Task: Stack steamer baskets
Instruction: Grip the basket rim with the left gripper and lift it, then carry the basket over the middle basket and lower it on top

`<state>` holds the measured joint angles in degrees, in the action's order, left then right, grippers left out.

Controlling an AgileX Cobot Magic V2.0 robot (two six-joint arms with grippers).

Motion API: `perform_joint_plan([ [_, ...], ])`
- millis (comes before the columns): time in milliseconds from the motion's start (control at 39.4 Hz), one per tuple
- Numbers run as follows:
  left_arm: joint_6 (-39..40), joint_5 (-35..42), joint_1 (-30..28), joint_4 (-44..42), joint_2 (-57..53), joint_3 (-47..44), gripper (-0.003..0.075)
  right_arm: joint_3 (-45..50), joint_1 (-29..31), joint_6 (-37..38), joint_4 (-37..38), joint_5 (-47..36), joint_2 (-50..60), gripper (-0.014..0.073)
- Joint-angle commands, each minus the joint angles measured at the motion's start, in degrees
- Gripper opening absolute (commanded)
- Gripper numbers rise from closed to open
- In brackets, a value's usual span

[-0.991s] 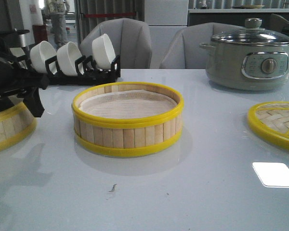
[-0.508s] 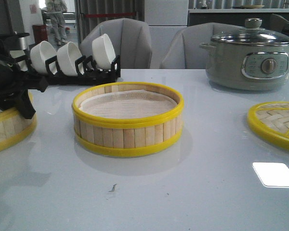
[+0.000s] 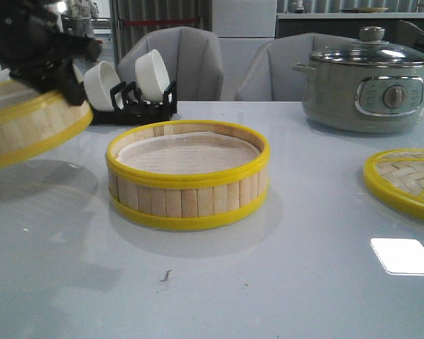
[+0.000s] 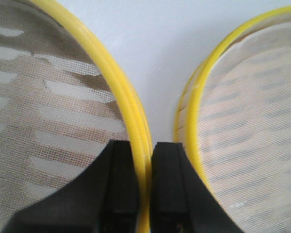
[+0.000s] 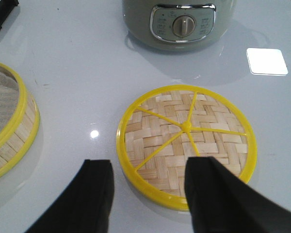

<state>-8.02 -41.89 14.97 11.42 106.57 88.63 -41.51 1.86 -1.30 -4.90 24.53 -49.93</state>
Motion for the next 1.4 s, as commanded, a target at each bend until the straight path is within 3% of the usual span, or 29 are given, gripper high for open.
perform_joint_plan([
  [0,-0.02,0.41,3.77,0.45,-4.08,6.87,0.0088,-1.95,-0.07,-0.4,0.54,-3.92,0.38,0.0444],
  [356,-0.02,0.38,19.99,0.45,-2.8,10.36,0.0088,-1.95,-0.07,-0.4,0.54,-3.92,0.38,0.0444],
  [533,-0.02,2.41,24.71,0.22,0.1,10.42,0.0088,-1.95,-0.07,-0.4,0.54,-3.92,0.38,0.0444],
  [1372,-0.02,4.93,26.24,2.42,4.62,10.42,0.0088,-1.95,-0.07,-0.4,0.54,-3.92,0.38,0.0444],
])
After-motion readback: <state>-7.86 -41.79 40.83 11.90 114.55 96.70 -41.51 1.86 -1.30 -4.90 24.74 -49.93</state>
